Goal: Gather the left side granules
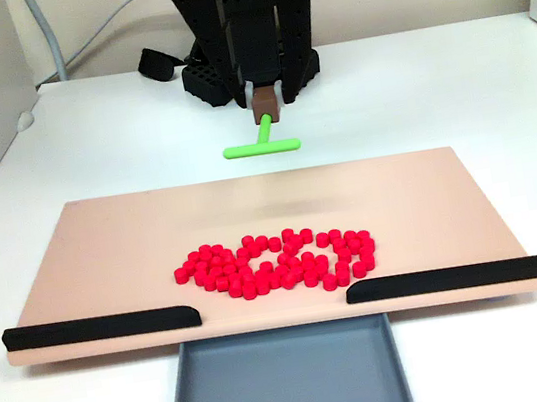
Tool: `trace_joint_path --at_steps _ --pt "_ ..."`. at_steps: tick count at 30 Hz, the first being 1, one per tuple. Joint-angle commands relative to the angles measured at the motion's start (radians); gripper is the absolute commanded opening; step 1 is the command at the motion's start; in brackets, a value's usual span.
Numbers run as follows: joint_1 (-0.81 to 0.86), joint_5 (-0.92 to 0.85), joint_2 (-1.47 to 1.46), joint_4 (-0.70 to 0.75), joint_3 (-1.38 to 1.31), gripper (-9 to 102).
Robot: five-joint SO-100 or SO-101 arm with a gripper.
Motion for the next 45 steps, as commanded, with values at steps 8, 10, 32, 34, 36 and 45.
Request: trace_joint_path --at_steps 8,10,32,34,36,45 --pt "-0.081 0.023 0.017 0.002 -0.026 0" --pt "-0.092 0.021 0.011 0.002 -0.026 0" --pt "-0.167 0.161 -0.008 -0.002 -0.032 0" --pt "-0.166 0.172 -0.009 -0.002 -0.032 0" --pt "-0.166 0.189 -0.008 -0.005 -0.032 0" --pt "-0.169 0.241 -0.006 -0.008 -0.032 0"
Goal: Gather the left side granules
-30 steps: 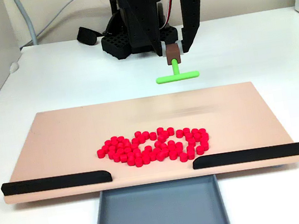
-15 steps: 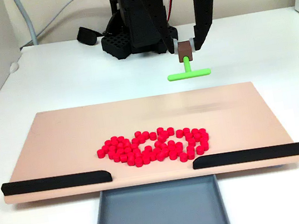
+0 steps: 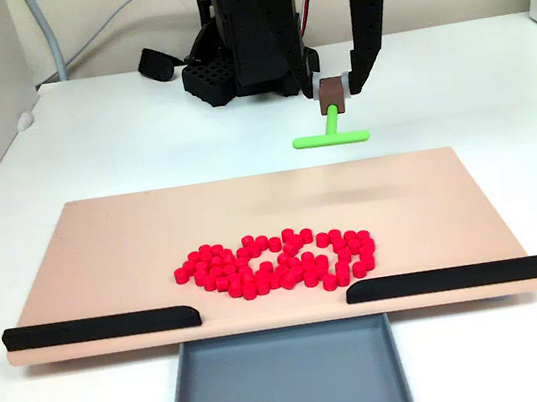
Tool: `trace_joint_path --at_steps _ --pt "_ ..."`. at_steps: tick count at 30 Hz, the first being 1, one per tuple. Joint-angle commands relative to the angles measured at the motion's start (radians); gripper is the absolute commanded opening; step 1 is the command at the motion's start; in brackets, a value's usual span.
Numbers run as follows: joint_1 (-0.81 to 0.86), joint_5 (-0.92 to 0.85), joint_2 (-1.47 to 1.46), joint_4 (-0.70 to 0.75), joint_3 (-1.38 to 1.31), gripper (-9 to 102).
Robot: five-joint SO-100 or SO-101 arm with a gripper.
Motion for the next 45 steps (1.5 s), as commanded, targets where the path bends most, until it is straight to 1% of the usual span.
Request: trace_joint_path --at_steps 1,19,31,38,41,45 --pt "-0.009 0.017 0.006 -0.009 -0.032 0" --pt "-0.009 0.078 0.014 -0.012 -0.032 0" --pt "-0.06 0.264 0.002 -0.012 -0.032 0" --pt "-0.083 0.31 -0.014 0.0 -0.031 0" --pt "-0.086 0.373 -0.021 0.0 -0.031 0" --pt "-0.098 0.408 -0.015 0.0 -0.021 0"
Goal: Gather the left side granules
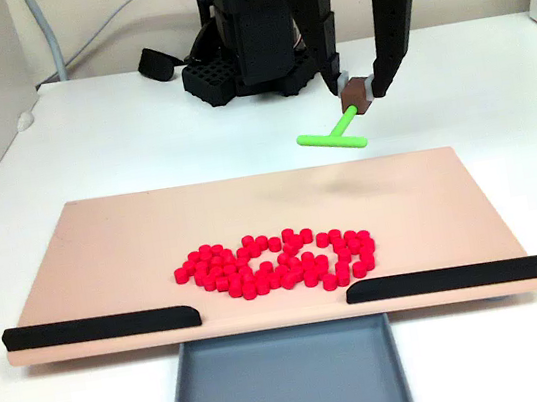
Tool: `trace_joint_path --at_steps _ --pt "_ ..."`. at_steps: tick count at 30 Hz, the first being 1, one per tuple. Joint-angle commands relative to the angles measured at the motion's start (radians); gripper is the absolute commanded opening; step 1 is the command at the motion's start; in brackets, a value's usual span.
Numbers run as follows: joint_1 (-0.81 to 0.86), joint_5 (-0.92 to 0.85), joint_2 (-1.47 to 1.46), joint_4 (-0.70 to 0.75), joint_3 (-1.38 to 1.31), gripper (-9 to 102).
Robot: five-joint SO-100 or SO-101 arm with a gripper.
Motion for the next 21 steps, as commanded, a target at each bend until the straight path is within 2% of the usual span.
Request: trace_joint_path --at_steps 1,21 --pt "-0.015 0.021 0.012 0.002 -0.017 0" --pt "-0.046 0.063 -0.028 0.002 -0.025 0"
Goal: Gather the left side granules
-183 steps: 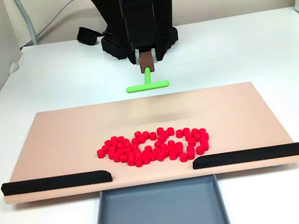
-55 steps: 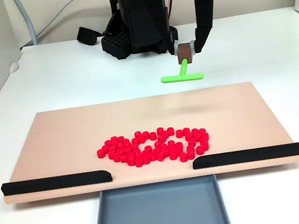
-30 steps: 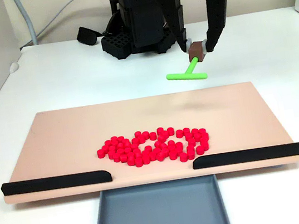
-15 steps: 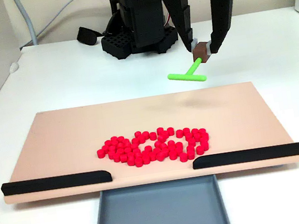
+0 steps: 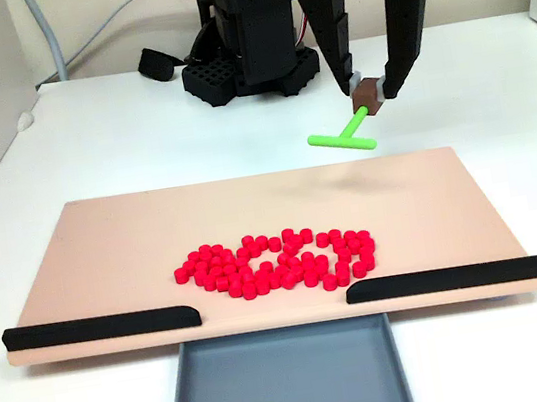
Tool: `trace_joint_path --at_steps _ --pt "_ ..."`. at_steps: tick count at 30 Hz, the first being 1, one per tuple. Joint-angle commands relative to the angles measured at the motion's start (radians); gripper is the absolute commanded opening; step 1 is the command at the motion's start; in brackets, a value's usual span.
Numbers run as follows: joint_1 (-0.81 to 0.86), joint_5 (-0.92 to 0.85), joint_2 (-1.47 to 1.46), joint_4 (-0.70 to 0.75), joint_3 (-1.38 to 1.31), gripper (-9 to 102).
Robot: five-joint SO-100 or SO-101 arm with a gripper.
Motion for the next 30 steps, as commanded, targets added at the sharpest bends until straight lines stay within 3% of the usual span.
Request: trace_joint_path --at_steps 1,30 --pt "-0.014 -0.005 -0.005 0.002 -0.028 0" --pt "-0.006 0.02 -0.127 -0.011 -0.127 0"
